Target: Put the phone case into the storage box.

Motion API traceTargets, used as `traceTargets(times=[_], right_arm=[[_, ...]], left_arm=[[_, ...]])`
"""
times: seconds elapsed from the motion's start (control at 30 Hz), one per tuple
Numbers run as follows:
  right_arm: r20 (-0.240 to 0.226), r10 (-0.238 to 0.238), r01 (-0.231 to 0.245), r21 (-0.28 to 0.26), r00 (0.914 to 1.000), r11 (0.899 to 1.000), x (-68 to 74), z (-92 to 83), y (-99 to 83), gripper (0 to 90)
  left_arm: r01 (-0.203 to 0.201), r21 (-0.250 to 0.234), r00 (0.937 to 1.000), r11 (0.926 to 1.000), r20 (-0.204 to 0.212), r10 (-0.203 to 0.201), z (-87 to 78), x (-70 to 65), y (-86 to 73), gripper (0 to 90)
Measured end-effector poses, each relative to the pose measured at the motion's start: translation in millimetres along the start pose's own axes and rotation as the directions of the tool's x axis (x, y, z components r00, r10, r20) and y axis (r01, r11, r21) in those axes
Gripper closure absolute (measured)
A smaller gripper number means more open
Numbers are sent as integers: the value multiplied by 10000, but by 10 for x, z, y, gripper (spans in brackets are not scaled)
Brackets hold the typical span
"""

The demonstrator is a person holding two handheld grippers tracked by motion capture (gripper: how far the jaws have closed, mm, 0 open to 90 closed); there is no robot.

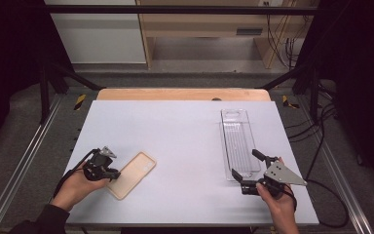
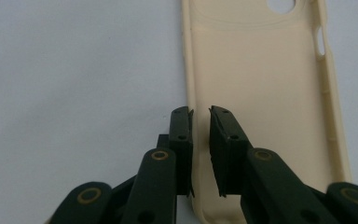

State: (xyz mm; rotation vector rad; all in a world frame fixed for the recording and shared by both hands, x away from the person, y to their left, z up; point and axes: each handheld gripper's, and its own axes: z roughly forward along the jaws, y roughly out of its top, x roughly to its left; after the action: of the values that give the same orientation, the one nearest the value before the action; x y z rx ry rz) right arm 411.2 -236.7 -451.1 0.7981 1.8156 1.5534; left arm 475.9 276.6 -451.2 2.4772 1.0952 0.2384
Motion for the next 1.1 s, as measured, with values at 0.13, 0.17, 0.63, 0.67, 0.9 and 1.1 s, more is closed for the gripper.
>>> traceTargets(times=[0.13, 0.17, 0.63, 0.67, 0.9, 1.1], right_arm=[[14, 14, -14, -13, 10000, 10000, -1, -4, 2, 40], [16, -8, 8, -11, 10000, 10000, -2, -5, 2, 40], [35, -64, 64, -63, 10000, 10000, -2, -13, 11, 40], [40, -61, 61, -60, 10000, 10000, -3, -12, 10, 40], [9, -27, 27, -37, 10000, 10000, 3, -7, 9, 40], [33, -49, 50, -17, 10000, 10000, -3, -8, 8, 40]], left_arm=[[76, 33, 9999, 10000, -74, -76, 6, 2, 11, 820], [97, 38, 9999, 9999, -90, -97, 7, 0, 13, 824], [445, -694, 9982, 9966, -379, -472, 12, -22, -73, 874], [410, -653, 9982, 9970, -407, -437, 9, -25, -71, 875], [243, -738, 9979, 9970, -585, -286, -13, -48, -61, 876], [90, -1102, 9971, 9939, -746, -173, -50, -85, -45, 877]])
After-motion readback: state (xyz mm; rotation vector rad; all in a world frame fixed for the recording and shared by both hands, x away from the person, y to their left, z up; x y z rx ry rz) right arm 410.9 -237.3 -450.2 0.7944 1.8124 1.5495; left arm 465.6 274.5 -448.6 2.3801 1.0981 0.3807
